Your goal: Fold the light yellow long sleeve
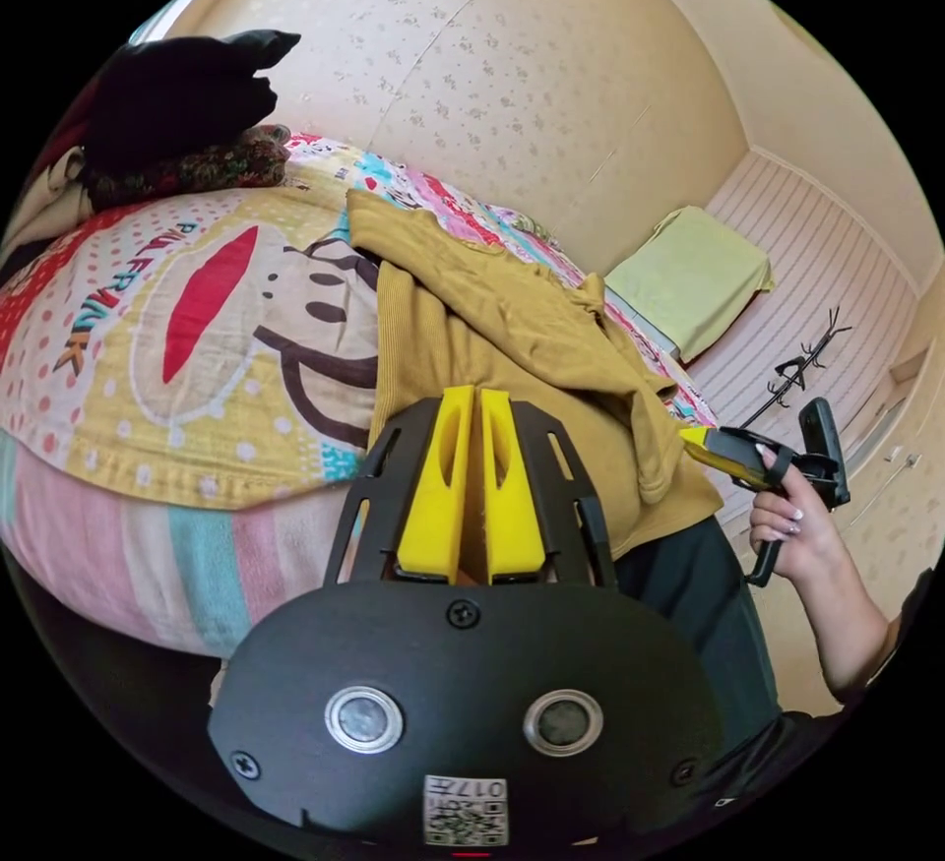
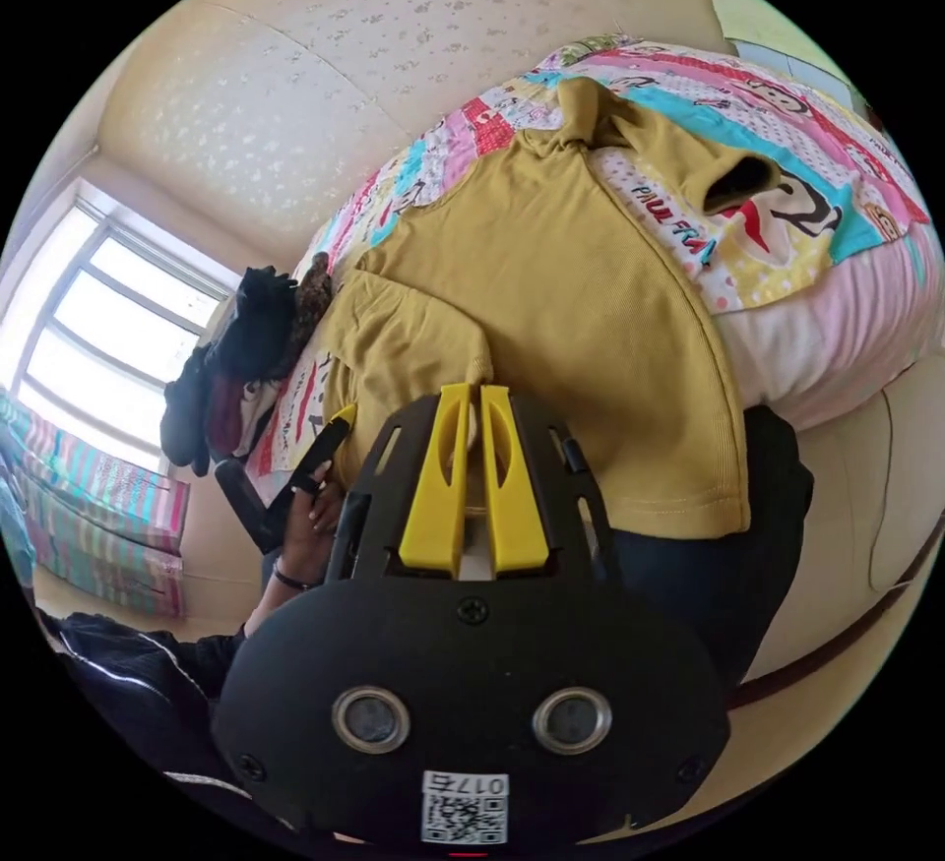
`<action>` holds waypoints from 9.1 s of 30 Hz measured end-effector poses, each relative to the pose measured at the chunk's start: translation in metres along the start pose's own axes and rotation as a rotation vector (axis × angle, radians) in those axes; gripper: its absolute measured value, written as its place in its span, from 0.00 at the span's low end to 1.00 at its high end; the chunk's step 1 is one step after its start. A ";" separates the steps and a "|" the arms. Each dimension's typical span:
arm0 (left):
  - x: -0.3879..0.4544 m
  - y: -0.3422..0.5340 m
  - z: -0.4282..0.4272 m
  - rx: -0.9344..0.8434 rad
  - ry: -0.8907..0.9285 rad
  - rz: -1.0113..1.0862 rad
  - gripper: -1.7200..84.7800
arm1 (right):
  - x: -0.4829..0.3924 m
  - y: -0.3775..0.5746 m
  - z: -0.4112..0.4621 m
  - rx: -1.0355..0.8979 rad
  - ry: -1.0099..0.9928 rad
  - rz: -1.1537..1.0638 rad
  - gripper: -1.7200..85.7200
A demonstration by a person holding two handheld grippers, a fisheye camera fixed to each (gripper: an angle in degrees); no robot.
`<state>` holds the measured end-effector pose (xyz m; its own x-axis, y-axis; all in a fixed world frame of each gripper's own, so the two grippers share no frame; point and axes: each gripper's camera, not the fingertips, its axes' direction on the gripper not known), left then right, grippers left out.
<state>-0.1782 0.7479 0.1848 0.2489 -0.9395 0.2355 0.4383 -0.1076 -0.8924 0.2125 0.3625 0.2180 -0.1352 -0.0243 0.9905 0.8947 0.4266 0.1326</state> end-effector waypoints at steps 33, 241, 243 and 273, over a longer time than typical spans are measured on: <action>-0.105 -0.274 0.037 0.206 0.018 -0.398 0.12 | -0.370 -0.412 0.174 -0.312 -0.694 -0.370 0.04; -0.073 -0.273 0.079 0.012 -0.234 0.104 0.15 | 0.066 -0.188 0.286 0.046 0.508 -0.365 0.09; -0.083 -0.297 0.068 0.035 -0.187 0.091 0.16 | 0.080 -0.189 0.277 0.052 0.406 -0.328 0.09; -0.122 -0.355 0.057 -0.437 0.076 0.384 0.08 | 0.153 -0.166 0.253 0.068 0.190 -0.247 0.07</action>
<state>-0.3149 0.9196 0.4949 0.2497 -0.9566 -0.1499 -0.0720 0.1361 -0.9881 -0.0642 0.5173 0.3381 -0.2574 -0.3002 0.9185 0.8132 0.4462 0.3737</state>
